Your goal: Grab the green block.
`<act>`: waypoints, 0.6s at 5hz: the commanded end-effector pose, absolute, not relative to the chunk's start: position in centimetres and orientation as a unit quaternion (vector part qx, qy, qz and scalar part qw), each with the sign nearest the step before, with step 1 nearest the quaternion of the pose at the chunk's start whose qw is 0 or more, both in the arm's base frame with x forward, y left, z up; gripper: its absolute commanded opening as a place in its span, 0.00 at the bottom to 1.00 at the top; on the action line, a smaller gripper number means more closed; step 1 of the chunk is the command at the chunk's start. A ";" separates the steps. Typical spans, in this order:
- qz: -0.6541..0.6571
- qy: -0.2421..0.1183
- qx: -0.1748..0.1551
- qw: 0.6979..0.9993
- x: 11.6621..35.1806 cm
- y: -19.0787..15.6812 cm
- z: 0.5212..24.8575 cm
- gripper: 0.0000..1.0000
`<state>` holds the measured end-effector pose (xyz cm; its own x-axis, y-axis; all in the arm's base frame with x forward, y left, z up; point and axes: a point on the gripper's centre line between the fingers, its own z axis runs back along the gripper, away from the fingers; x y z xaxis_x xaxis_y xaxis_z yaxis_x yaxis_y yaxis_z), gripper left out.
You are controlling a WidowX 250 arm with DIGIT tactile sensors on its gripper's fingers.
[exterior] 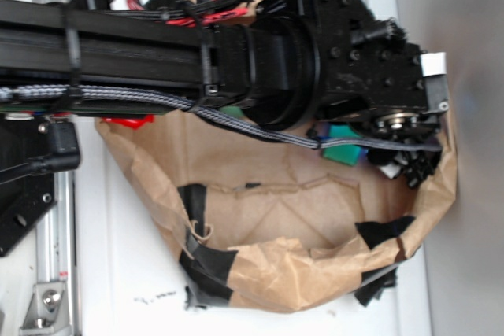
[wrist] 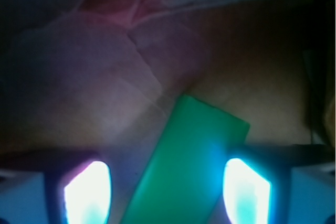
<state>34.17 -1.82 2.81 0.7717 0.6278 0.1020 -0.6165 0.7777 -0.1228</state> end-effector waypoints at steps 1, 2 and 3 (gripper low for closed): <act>0.288 -0.011 -0.078 0.954 29.9 -2.6 4.9 0.00; 0.253 0.012 -0.094 0.963 27.2 -3.5 9.4 0.00; 0.179 -0.041 -0.078 0.980 26.6 -4.3 13.1 0.00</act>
<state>26.31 -4.56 11.80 0.9303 0.3668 -0.0006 -0.3638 0.9223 -0.1302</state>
